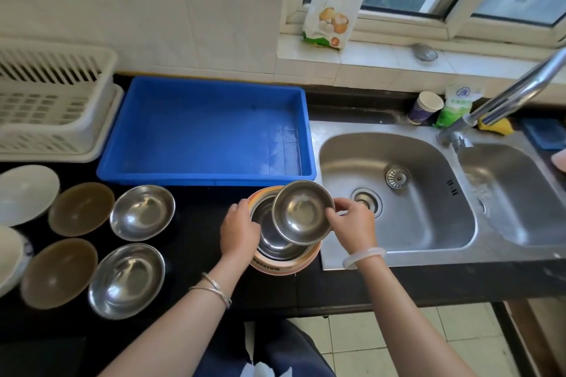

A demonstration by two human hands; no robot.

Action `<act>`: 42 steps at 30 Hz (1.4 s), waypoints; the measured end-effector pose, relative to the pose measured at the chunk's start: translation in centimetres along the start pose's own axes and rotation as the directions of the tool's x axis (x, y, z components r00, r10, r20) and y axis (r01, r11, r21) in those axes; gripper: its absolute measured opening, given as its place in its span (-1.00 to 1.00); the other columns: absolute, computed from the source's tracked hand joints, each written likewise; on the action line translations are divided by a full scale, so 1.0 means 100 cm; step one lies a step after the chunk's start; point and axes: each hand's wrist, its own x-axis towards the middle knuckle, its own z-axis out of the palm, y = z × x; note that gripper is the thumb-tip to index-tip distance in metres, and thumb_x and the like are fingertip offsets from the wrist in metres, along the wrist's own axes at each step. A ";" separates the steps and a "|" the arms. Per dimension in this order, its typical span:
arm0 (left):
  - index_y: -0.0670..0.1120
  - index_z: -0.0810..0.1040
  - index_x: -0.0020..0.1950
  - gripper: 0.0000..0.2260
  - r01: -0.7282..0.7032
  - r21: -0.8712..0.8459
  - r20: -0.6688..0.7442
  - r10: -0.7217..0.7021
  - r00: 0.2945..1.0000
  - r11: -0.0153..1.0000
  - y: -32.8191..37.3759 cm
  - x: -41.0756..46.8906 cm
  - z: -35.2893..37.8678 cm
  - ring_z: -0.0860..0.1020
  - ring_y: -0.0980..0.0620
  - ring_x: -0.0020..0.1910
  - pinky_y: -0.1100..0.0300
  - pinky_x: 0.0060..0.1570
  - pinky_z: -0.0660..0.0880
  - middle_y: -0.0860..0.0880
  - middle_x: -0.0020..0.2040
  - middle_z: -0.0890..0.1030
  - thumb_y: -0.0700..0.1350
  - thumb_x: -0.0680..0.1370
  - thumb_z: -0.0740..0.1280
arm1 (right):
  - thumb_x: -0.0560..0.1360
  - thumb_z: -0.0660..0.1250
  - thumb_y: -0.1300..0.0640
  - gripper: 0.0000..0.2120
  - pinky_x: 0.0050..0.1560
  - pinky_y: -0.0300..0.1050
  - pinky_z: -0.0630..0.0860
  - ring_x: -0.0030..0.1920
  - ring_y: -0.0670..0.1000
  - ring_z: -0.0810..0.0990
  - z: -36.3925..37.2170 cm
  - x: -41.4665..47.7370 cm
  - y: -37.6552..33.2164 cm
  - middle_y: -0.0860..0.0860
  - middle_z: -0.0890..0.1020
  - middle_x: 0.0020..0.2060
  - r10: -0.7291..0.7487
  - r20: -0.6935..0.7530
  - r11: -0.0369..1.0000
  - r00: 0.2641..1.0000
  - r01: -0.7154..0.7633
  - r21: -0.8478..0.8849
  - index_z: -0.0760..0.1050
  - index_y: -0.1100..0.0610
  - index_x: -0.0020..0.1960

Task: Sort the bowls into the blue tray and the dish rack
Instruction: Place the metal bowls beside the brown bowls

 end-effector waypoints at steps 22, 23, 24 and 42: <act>-0.03 0.58 0.00 -0.87 -0.096 -0.105 -0.232 0.069 0.970 0.990 0.004 -0.017 -0.067 0.55 0.11 -0.14 0.22 -0.18 0.47 0.09 -0.12 0.60 -0.15 0.48 0.33 | 0.44 0.28 0.36 -0.74 -0.34 -0.20 0.61 -0.38 -0.08 0.62 -0.019 0.026 -0.041 -0.03 0.63 -0.45 0.052 0.246 0.914 0.968 -0.145 0.379 0.61 0.06 -0.27; -0.03 0.59 -0.01 -0.88 -0.078 -0.130 -0.237 0.045 0.971 0.988 -0.001 -0.018 -0.072 0.55 0.12 -0.14 0.23 -0.18 0.45 0.10 -0.13 0.60 -0.16 0.48 0.34 | 0.44 0.29 0.35 -0.74 -0.28 -0.12 0.63 -0.33 -0.03 0.62 -0.016 0.028 -0.048 0.04 0.64 -0.38 0.039 0.262 0.919 0.964 -0.138 0.370 0.60 0.04 -0.27; -0.03 0.59 -0.01 -0.88 -0.054 -0.153 -0.240 0.016 0.971 0.987 -0.007 -0.019 -0.077 0.54 0.12 -0.14 0.24 -0.18 0.44 0.11 -0.14 0.59 -0.16 0.47 0.35 | 0.45 0.29 0.34 -0.75 -0.21 -0.06 0.65 -0.29 0.02 0.62 -0.012 0.031 -0.056 0.09 0.64 -0.33 0.025 0.274 0.927 0.961 -0.125 0.354 0.60 0.04 -0.25; -0.07 0.57 -0.14 -0.91 0.371 -0.445 -0.240 -0.507 0.828 0.815 -0.124 -0.072 -0.069 0.57 0.01 -0.19 0.20 -0.16 0.40 0.02 -0.22 0.60 -0.22 0.40 0.41 | 0.34 0.25 0.29 -0.84 -0.31 -0.10 0.50 -0.35 0.08 0.43 0.145 0.041 -0.126 0.11 0.52 -0.40 -0.152 0.532 0.923 0.833 0.312 -0.225 0.60 0.27 -0.20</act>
